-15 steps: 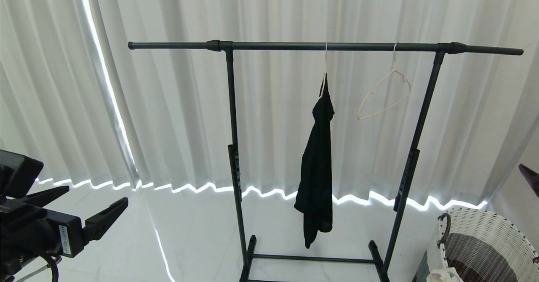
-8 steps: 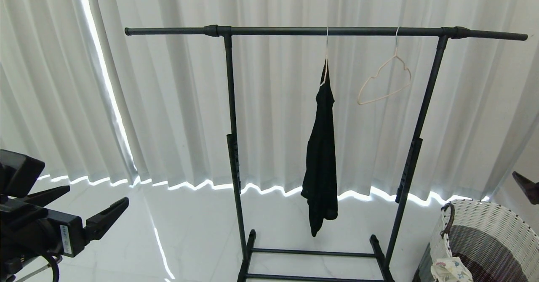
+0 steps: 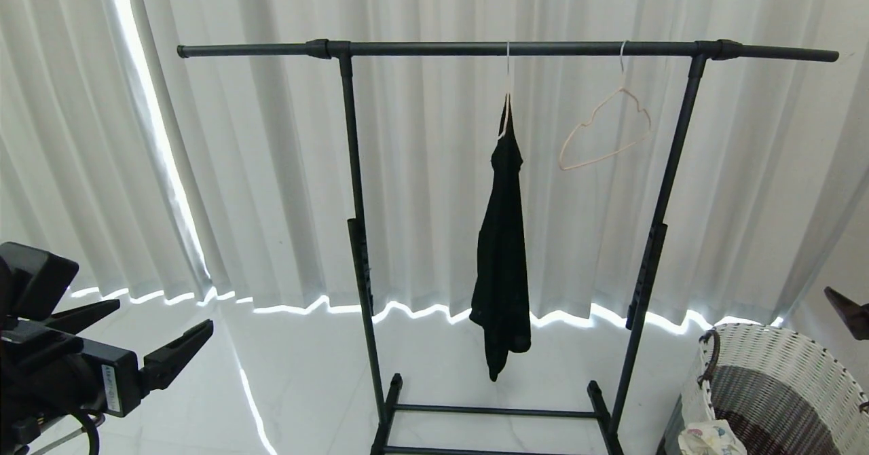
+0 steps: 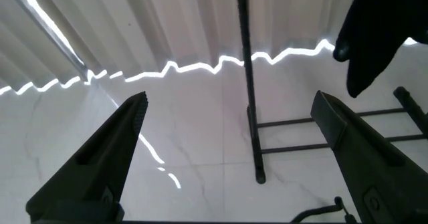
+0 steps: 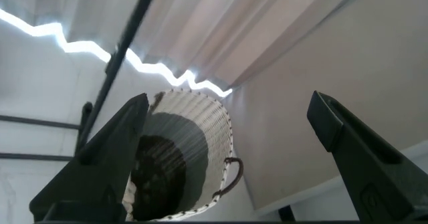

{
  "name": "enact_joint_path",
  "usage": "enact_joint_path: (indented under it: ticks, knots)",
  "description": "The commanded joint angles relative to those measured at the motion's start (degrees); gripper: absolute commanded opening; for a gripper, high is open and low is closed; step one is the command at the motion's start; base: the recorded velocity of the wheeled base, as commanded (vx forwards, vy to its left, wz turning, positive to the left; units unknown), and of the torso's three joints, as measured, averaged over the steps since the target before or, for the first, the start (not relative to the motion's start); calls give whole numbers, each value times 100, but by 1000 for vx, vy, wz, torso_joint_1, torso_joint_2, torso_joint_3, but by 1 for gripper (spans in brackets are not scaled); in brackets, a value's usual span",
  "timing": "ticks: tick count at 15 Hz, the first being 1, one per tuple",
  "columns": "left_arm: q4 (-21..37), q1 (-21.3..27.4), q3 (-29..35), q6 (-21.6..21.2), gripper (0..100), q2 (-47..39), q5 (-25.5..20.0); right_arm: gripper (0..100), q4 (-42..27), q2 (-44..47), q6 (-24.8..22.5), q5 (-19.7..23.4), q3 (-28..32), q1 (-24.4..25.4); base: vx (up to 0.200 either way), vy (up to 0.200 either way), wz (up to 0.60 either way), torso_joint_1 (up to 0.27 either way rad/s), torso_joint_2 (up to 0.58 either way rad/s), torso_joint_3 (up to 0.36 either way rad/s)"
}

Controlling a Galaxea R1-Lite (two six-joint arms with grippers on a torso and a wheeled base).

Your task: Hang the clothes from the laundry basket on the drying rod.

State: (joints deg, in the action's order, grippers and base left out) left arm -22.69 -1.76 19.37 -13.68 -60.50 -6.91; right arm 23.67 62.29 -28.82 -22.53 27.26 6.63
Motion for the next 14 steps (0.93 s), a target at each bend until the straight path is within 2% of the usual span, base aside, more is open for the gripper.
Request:
enact_joint_path:
  ticks: [1,5,14]
  knots:
    - [1,9,5,-3,100,-5,6,100,6,11,-1,3,-1,5,0,-200,0,7,2,2]
    - [1,9,5,5,100,3,6,100,6,20,-1,3,-1,5,0,-200,0,-1,5,4]
    - [1,9,5,5,100,12,6,100,243,2,8,-6,-265,5,0,0,0,0,0,0]
